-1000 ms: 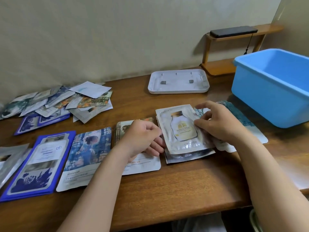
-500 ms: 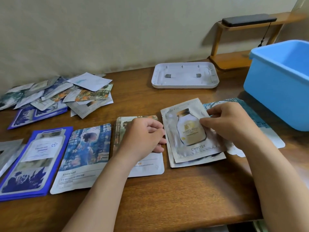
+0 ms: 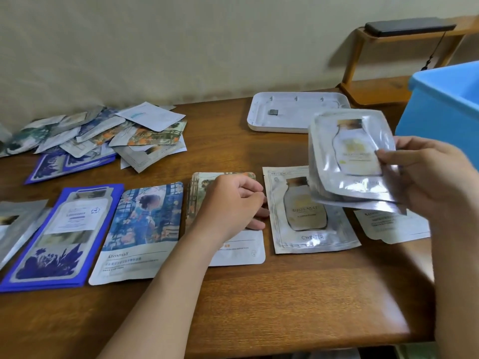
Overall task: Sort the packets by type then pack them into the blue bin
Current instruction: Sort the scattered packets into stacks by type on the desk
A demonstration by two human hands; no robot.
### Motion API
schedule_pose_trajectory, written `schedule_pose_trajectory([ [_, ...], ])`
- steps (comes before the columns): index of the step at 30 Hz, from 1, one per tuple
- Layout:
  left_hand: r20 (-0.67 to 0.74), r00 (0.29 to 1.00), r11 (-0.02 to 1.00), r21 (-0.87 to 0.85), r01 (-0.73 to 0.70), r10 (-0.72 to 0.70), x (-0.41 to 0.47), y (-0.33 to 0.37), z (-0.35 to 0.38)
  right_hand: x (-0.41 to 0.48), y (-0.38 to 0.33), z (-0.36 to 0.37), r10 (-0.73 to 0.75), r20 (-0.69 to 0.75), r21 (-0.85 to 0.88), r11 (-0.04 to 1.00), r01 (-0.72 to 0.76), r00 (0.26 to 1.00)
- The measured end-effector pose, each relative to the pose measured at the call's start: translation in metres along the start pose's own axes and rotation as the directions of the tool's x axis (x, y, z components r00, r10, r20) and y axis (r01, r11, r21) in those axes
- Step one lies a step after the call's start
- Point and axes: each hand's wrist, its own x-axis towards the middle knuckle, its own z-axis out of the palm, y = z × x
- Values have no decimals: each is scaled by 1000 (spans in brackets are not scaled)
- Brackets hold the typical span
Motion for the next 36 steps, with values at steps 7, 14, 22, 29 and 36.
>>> schedule_pose_trajectory([
  [7,8,1000,1000,-19,-2,2,-1,0,-1,6,11,14,62,62,-112,992,-54,996],
  [14,12,1000,1000,-19,-16,16,-1,-3,-2,3,27,34,-46,106,-560,823,98,993],
  [22,0,1000,1000,5,-25,25,1,-4,-1,5,11,4,-105,14,-41,994,105,994],
  [29,-8,1000,1000,5,-27,27,2,-5,0,7,12,2,-64,158,36,998,59,985],
  [36,-7,1000,1000,-4,-27,27,1,-5,0,10,13,4,-18,250,76,997,-1,968],
])
